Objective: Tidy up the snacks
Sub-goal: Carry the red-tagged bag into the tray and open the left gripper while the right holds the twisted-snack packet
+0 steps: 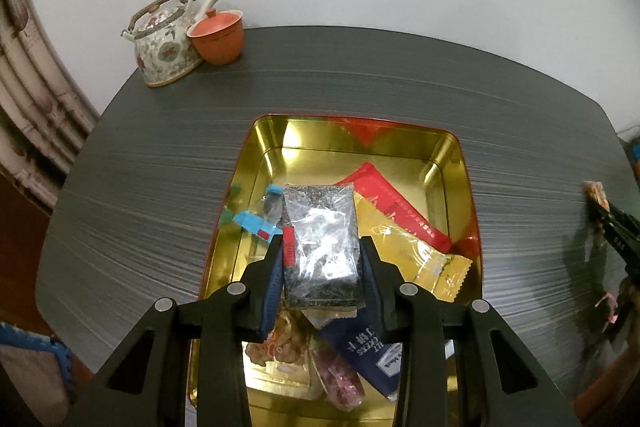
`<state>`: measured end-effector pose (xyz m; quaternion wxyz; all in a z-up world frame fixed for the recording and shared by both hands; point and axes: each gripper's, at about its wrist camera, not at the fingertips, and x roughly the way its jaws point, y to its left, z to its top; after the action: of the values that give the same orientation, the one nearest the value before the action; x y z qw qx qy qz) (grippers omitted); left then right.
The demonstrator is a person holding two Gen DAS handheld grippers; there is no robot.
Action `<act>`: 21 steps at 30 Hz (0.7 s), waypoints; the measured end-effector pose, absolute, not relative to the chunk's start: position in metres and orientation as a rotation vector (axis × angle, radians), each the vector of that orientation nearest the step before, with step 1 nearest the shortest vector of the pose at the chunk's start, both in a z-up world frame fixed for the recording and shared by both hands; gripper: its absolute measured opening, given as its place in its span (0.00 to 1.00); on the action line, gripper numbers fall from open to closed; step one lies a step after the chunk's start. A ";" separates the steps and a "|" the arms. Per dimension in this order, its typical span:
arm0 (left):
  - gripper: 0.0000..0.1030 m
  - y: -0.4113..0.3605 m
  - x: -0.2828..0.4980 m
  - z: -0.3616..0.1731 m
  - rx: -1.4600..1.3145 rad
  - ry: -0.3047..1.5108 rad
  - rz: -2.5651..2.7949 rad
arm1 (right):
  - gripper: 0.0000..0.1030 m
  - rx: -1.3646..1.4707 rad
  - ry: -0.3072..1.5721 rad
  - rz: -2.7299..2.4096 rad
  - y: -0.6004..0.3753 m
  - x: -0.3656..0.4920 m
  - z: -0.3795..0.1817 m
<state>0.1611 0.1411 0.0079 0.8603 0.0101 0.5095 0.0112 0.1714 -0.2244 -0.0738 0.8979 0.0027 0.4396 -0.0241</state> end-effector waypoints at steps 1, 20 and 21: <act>0.36 0.142 0.161 0.008 0.021 1.069 0.022 | 0.36 0.006 0.910 -0.050 -0.226 0.171 -0.074; 0.50 0.148 0.147 0.014 0.064 1.059 -0.002 | 0.37 0.005 0.910 -0.048 -0.223 0.172 -0.072; 0.52 0.149 0.144 0.016 0.069 1.051 -0.002 | 0.36 0.003 0.910 -0.049 -0.223 0.172 -0.072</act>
<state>0.1444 0.1489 0.0164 0.8645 0.0331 0.5016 -0.0008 0.1721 -0.2231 -0.0720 0.8980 0.0016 0.4394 -0.0235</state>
